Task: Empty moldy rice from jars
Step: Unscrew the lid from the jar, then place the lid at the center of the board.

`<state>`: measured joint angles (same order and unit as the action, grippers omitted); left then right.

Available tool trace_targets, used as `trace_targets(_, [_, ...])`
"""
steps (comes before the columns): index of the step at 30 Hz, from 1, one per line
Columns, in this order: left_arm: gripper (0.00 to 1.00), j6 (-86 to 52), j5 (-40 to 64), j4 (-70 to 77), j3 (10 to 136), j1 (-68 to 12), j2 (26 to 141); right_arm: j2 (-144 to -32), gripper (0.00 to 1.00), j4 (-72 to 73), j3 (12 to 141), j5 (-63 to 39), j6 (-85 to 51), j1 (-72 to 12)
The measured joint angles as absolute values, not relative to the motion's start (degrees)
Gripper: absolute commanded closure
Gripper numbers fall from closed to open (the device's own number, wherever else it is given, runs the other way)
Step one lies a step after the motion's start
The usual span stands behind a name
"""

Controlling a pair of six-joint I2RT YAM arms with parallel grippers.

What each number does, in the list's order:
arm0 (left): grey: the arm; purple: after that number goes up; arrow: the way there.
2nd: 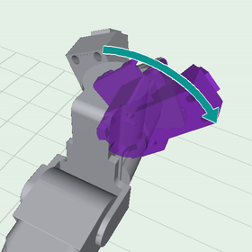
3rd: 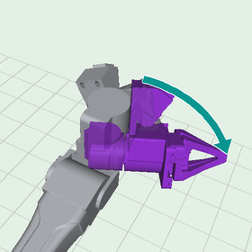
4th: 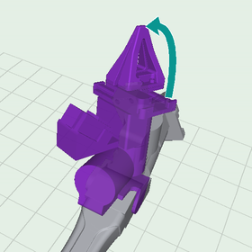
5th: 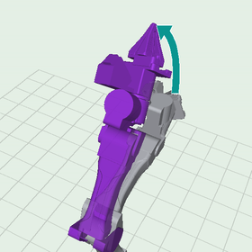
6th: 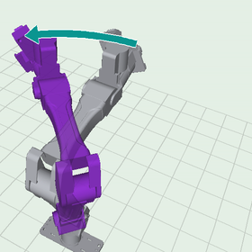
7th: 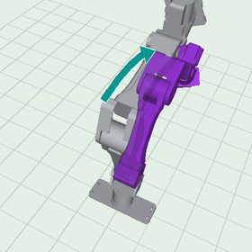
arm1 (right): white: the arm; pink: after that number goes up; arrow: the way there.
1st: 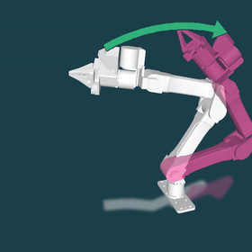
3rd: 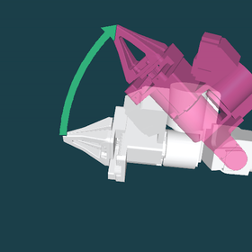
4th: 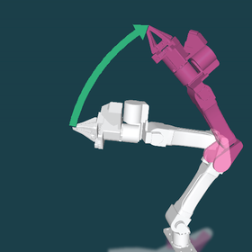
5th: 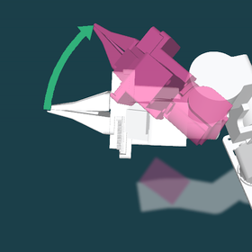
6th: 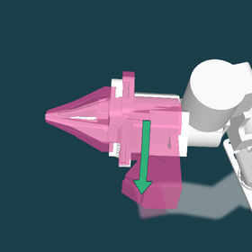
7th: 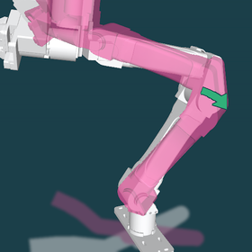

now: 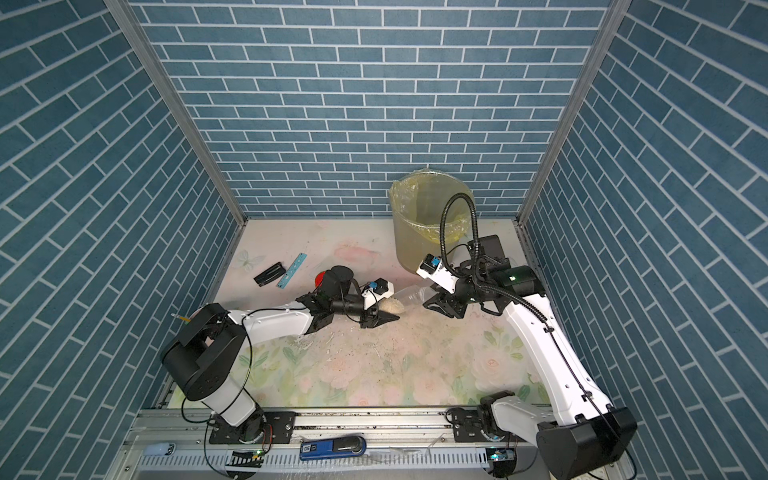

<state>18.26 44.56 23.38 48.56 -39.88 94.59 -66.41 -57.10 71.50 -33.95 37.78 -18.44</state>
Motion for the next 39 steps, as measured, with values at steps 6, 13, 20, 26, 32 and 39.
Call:
trace_targets(6, [1.00, 18.9, 44.0, 21.6, 48.6, -39.9, 92.1, -65.0, 1.00, -48.9, 61.7, -33.3, 29.9, -12.7])
trace_targets(13, [1.00, 19.2, 43.3, 20.8, 48.6, -39.9, 89.1, -60.8, 1.00, -39.4, 54.5, -27.5, 15.0, -10.9])
trace_targets(20, [1.00, 19.3, 41.9, 20.8, 48.5, -39.9, 84.9, -62.2, 1.00, -35.1, 51.1, -15.5, -4.6, -9.5])
trace_targets(26, [1.00, 19.3, 41.3, 20.8, 48.4, -39.9, 84.2, -65.2, 1.00, -35.7, 46.7, -6.0, -17.3, -8.8])
trace_targets(32, [1.00, 19.3, 41.0, 20.8, 48.4, -39.9, 84.2, -71.7, 1.00, -37.1, 46.3, -1.2, -25.3, -7.5])
trace_targets(39, [1.00, 19.3, 40.7, 20.8, 48.4, -40.1, 84.2, -79.0, 1.00, -37.5, 46.3, 2.3, -28.6, -6.8])
